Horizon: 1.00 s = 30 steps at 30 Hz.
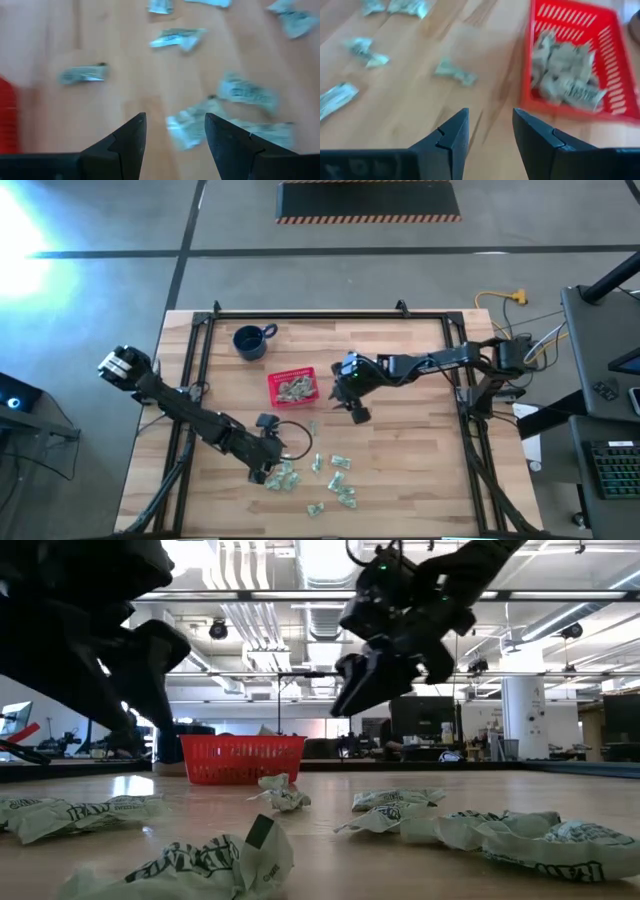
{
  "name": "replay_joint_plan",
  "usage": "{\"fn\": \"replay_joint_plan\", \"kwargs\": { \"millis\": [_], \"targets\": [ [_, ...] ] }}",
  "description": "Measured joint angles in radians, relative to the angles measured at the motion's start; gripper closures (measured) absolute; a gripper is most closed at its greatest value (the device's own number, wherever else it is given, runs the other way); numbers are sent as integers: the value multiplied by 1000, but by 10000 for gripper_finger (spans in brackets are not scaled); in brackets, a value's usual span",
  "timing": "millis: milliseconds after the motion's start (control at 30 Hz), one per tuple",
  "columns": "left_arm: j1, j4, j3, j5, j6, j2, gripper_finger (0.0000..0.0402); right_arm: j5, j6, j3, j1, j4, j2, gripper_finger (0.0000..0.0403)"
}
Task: Pick and place items into bin
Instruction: Put the green stevia packet into the red bin
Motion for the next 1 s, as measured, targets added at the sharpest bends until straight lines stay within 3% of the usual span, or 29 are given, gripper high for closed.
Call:
{"fn": "replay_joint_plan", "kwargs": {
  "millis": [433,667,1000],
  "targets": [
    [-3,78,2,70,-69,110,217,-1,95,-204,29,110,-139,280],
    [-3,88,2,94,-75,146,218,0,117,-232,31,117,-164,282],
    [-3,38,3,102,-121,161,273,1,129,-233,35,118,-163,287]
  ]
}}
